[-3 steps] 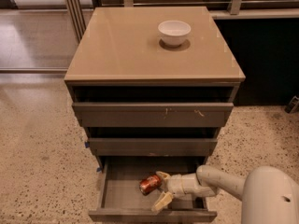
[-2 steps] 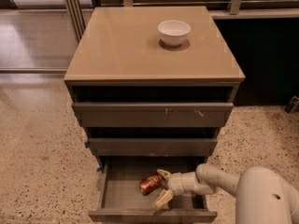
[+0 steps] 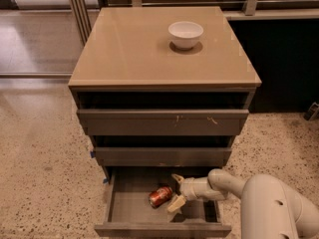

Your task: Pick coke can from bottom drawer and place on counter

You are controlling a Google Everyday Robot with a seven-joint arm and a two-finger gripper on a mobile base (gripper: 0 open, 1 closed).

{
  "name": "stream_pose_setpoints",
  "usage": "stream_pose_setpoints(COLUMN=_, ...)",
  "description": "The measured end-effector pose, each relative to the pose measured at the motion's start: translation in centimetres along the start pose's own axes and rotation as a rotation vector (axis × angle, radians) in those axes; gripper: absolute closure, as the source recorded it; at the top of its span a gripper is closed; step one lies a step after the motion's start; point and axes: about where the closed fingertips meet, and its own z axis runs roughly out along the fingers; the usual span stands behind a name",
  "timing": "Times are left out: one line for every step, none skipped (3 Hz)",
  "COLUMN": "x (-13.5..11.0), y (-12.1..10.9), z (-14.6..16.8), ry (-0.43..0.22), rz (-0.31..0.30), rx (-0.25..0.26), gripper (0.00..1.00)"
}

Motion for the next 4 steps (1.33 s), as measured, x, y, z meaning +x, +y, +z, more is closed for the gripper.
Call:
stream_pose_setpoints(x=0.0, y=-0.2, z=0.0, ry=0.001, rz=-0.002, rx=0.004, gripper=0.0)
stream_pose_setpoints(x=0.6, y=0.3, z=1.1, ry=0.01, rz=-0.002, rx=0.025, gripper=0.0)
stream_pose_setpoints(x=1.7, y=0.1, z=3.0, ry=0.017, rz=-0.009, rx=0.017, gripper=0.0)
stream_pose_setpoints(x=2.5, y=-0.6, z=4.7, ry=0.024, rz=-0.02, rx=0.008, gripper=0.0)
